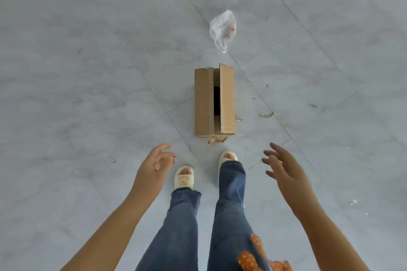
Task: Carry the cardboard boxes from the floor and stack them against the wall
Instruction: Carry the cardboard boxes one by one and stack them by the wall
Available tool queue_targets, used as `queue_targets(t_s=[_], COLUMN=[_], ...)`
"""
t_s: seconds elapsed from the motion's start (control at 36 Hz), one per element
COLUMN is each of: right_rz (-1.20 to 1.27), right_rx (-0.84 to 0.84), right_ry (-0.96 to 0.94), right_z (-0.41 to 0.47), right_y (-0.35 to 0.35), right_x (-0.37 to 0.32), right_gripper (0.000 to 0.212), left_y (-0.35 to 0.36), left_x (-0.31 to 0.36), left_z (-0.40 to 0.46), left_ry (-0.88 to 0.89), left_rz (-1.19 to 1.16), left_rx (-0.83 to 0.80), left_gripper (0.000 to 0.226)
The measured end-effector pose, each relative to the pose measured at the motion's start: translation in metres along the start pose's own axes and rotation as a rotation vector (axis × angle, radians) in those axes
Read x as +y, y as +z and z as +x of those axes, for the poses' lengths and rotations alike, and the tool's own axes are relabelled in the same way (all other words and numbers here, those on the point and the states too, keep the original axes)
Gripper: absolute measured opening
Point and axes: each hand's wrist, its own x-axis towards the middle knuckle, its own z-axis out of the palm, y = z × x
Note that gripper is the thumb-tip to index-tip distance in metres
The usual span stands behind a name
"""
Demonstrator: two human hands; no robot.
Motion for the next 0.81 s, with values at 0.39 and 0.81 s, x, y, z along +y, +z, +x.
queue_targets(t_s=[0.39,0.81], right_rz=[-0.240,0.041], right_rx=[-0.273,-0.387], right_ry=[0.268,0.391], right_z=[0.312,0.422], right_y=[0.088,0.177], right_x=[0.136,0.277], right_gripper=[0.061,0.084], left_y=[0.145,0.195], left_x=[-0.135,-0.269], left_z=[0.278,0.421], left_ry=[-0.402,-0.360], left_rz=[-0.012,-0.202], left_rx=[0.178,-0.078], left_gripper=[0.060,0.050])
